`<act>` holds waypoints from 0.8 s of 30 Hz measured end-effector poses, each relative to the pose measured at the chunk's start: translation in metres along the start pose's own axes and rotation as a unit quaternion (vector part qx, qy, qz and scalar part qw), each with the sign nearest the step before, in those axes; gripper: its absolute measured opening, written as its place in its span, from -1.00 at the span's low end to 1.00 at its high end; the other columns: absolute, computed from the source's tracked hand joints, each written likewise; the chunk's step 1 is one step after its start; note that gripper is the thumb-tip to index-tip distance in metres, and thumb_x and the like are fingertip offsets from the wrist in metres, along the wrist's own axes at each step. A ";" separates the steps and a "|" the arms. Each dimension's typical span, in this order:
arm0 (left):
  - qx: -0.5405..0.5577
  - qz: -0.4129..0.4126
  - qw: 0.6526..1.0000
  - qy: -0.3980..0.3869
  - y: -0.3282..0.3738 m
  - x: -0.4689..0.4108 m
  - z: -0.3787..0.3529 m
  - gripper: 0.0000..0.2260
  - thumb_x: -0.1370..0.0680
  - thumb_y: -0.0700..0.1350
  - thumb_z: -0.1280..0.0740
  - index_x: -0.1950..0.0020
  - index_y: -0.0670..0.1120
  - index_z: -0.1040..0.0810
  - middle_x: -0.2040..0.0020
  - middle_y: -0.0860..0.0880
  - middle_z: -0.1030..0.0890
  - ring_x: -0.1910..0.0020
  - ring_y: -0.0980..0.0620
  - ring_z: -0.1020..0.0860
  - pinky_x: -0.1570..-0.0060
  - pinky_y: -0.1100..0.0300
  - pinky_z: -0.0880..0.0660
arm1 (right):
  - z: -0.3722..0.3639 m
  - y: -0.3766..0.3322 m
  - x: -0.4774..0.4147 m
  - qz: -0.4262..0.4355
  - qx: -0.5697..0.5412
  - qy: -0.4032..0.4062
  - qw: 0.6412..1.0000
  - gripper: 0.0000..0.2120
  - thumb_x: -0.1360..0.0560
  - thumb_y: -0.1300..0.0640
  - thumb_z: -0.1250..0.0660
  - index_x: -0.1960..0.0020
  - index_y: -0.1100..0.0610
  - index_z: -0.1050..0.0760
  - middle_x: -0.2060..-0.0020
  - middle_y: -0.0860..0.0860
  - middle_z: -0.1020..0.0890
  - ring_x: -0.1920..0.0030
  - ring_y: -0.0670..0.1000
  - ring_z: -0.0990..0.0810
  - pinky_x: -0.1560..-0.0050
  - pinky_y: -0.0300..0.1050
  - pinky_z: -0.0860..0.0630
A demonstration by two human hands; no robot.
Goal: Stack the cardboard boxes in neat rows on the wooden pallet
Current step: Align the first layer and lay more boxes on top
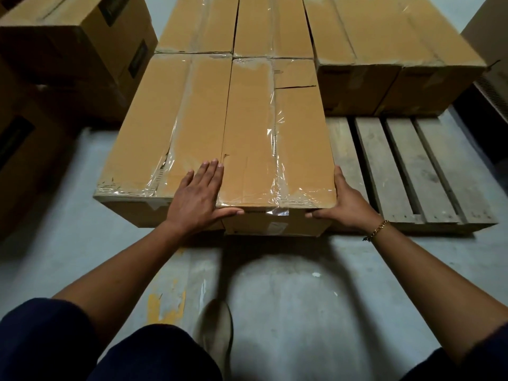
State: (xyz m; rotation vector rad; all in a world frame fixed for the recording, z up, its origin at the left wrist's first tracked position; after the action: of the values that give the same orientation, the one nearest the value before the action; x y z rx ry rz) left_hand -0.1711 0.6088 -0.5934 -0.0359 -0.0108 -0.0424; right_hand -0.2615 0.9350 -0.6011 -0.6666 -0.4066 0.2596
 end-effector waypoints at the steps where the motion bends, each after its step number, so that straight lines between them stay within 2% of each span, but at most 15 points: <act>1: -0.001 0.000 1.000 0.003 0.000 0.000 0.000 0.11 -0.42 0.66 0.14 -0.69 -0.14 -0.01 -0.69 -0.12 -0.03 -0.67 -0.07 -0.02 -0.61 -0.13 -0.06 | 0.000 -0.001 0.000 -0.002 -0.002 -0.001 1.000 0.42 -0.15 -0.26 -0.66 -0.64 -0.06 0.28 -0.49 0.02 -0.44 -0.40 0.10 -0.48 -0.43 0.03 -0.42; 7: -0.001 -0.005 0.999 0.034 0.000 -0.001 -0.001 0.09 -0.43 0.64 0.10 -0.67 -0.16 -0.11 -0.67 -0.13 -0.12 -0.65 -0.09 -0.11 -0.58 -0.14 -0.11 | 0.000 -0.001 0.000 -0.011 -0.011 -0.003 1.000 0.40 -0.22 -0.15 -0.68 -0.64 -0.01 0.31 -0.50 0.02 -0.42 -0.42 0.08 -0.45 -0.44 -0.04 -0.38; 12: -0.006 -0.009 0.999 0.036 0.002 -0.001 -0.001 0.08 -0.44 0.63 0.08 -0.65 -0.18 -0.16 -0.66 -0.15 -0.17 -0.64 -0.11 -0.16 -0.55 -0.15 -0.17 | 0.001 0.001 0.000 -0.010 -0.012 -0.004 1.000 0.41 -0.20 -0.19 -0.68 -0.64 -0.04 0.32 -0.48 0.03 -0.44 -0.40 0.09 -0.47 -0.44 0.03 -0.40; 16: -0.013 -0.005 0.999 0.037 0.001 -0.001 -0.002 0.07 -0.45 0.62 0.09 -0.65 -0.18 -0.17 -0.66 -0.15 -0.17 -0.64 -0.10 -0.17 -0.55 -0.15 -0.18 | 0.000 0.003 -0.002 -0.009 -0.015 -0.004 1.000 0.41 -0.21 -0.17 -0.68 -0.64 -0.04 0.32 -0.48 0.02 -0.45 -0.39 0.07 -0.48 -0.42 -0.04 -0.41; 24: -0.011 0.002 0.999 0.033 0.002 -0.004 -0.002 0.07 -0.45 0.63 0.11 -0.64 -0.18 -0.20 -0.64 -0.16 -0.21 -0.62 -0.12 -0.21 -0.54 -0.17 -0.22 | 0.003 0.002 -0.005 -0.015 -0.014 -0.007 1.000 0.44 -0.16 -0.26 -0.67 -0.64 -0.06 0.32 -0.49 0.01 -0.44 -0.40 0.07 -0.48 -0.43 0.00 -0.42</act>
State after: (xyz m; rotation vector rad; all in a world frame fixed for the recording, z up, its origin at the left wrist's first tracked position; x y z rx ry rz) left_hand -0.1750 0.6106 -0.5950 -0.0575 0.0550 -0.0406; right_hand -0.2671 0.9365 -0.6019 -0.6852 -0.4340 0.2311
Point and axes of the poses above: each hand's wrist, its own x-axis away from the middle knuckle, its own z-axis out of the back of the hand, y = z × x, the point moved 6 cm from there along -x, towards the middle knuckle
